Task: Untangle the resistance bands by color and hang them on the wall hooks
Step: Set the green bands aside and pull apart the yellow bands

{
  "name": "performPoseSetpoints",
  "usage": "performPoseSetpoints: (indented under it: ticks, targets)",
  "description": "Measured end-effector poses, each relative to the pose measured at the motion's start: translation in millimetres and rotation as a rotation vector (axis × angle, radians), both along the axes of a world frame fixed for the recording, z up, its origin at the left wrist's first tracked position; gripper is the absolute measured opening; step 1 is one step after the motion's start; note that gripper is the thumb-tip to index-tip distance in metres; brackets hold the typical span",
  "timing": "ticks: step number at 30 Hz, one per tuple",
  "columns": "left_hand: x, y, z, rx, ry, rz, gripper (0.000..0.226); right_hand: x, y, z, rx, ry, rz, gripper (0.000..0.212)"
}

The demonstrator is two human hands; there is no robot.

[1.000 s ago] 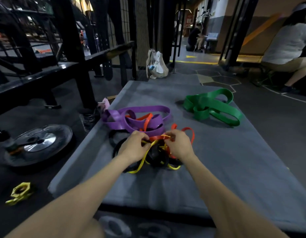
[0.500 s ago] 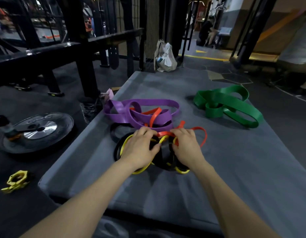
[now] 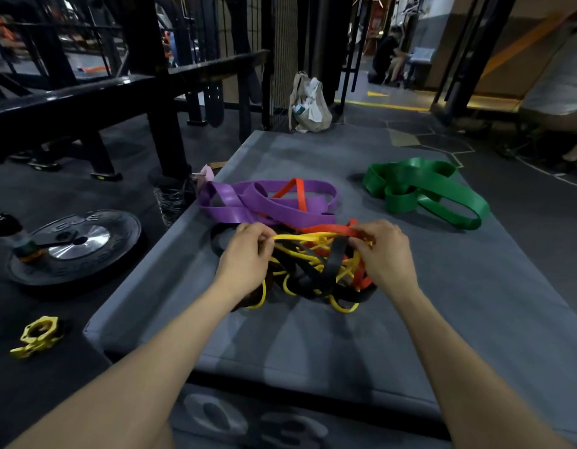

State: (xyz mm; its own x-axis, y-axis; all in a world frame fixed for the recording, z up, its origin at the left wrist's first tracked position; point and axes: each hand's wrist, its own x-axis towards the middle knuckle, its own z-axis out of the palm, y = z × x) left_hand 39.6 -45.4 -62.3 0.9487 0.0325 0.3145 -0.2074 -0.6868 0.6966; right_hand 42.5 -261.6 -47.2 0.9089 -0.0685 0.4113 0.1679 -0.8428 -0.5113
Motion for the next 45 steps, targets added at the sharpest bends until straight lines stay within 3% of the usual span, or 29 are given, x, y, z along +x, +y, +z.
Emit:
performPoseSetpoints:
  ticks: [3, 7, 10, 15, 18, 22, 26, 30, 32, 36, 39, 43, 45]
  targets:
    - [-3.5, -1.4, 1.6, -0.023, -0.003, -0.003, 0.008, -4.6, -5.0, 4.8, 0.105, -0.006, -0.038, 0.024]
    - [-8.6, -6.4, 4.3, 0.017, -0.027, -0.036, 0.007, -11.7, -4.2, 10.5, 0.06, 0.003, 0.03, 0.022]
    - [-8.3, -5.1, 7.8, -0.087, -0.051, -0.003, 0.009, -16.2, -8.6, 13.5, 0.049, 0.004, 0.044, 0.02]
    - [-7.4, 5.3, 12.2, -0.25, -0.043, 0.196, 0.009, -15.1, -26.8, 7.6, 0.171, 0.004, -0.125, 0.019]
    - [-6.8, 10.4, 3.4, -0.046, 0.085, 0.167, 0.009, -13.1, -29.4, 0.8, 0.166, 0.054, -0.17, 0.02]
    - [-21.5, -4.6, 4.7, 0.201, 0.22, 0.053, 0.037, -14.2, -25.5, -1.8, 0.057, 0.207, -0.127, 0.035]
    - [-31.3, -36.0, 13.1, 0.345, -0.004, 0.05, 0.056, -21.4, -22.1, 2.4, -0.146, 0.394, -0.059, 0.055]
    - [-31.5, -57.6, 6.1, 0.599, 0.103, -0.117, 0.081, -23.3, -25.8, 2.0, -0.12, 0.363, -0.004, 0.048]
    - [-29.0, -58.7, 4.6, 0.666, 0.102, -0.124, 0.081, -24.8, -30.5, -0.5, -0.09, 0.302, -0.045, 0.043]
    - [-21.4, -46.7, 10.0, 0.514, 0.136, -0.132, 0.07, -25.6, -35.0, -2.1, -0.073, 0.062, -0.16, 0.033]
    - [-20.9, -33.3, 14.2, 0.341, 0.156, -0.123, 0.062, -29.9, -20.5, 4.5, 0.011, -0.056, -0.012, 0.02]
    - [-19.6, -13.7, 12.7, 0.221, 0.123, -0.138, 0.046, -37.3, 10.3, -2.1, -0.172, 0.175, 0.33, 0.043]
    - [-19.7, -4.6, 11.1, 0.201, 0.085, -0.149, 0.037, -36.4, 19.7, -7.3, -0.31, 0.238, 0.367, 0.058]
